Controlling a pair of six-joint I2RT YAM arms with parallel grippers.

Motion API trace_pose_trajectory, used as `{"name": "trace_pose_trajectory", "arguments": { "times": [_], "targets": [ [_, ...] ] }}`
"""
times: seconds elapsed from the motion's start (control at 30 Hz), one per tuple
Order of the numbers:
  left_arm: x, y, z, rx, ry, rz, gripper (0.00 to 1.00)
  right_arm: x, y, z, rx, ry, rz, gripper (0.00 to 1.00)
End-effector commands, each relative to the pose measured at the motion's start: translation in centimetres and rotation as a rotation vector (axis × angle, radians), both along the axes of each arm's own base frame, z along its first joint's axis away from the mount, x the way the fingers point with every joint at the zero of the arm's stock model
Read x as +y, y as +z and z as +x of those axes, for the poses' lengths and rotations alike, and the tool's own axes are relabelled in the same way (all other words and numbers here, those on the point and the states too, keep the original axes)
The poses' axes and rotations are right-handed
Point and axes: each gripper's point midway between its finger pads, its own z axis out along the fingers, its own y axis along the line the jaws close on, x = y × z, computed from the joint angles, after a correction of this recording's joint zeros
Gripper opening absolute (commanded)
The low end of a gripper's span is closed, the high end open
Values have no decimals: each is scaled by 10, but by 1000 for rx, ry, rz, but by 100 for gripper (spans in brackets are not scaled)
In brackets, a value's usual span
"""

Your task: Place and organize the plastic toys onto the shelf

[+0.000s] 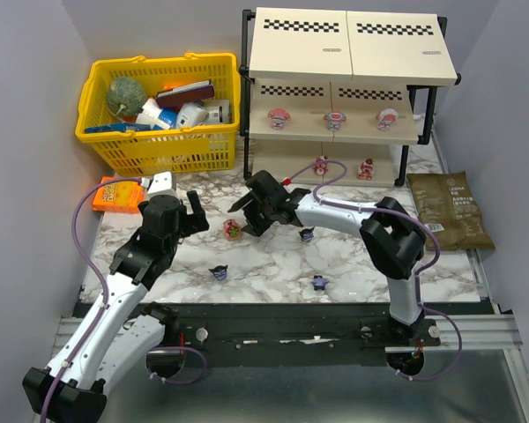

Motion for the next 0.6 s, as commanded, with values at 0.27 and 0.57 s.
{"name": "trace_pose_trajectory", "arguments": {
  "times": [0.27,0.57],
  "targets": [
    [6,-6,-1,10,29,12,99,17,-18,-41,153,45,-25,71],
    [5,-7,-1,16,24,13,99,19,-26,-37,161,38,-36,70]
  ]
}}
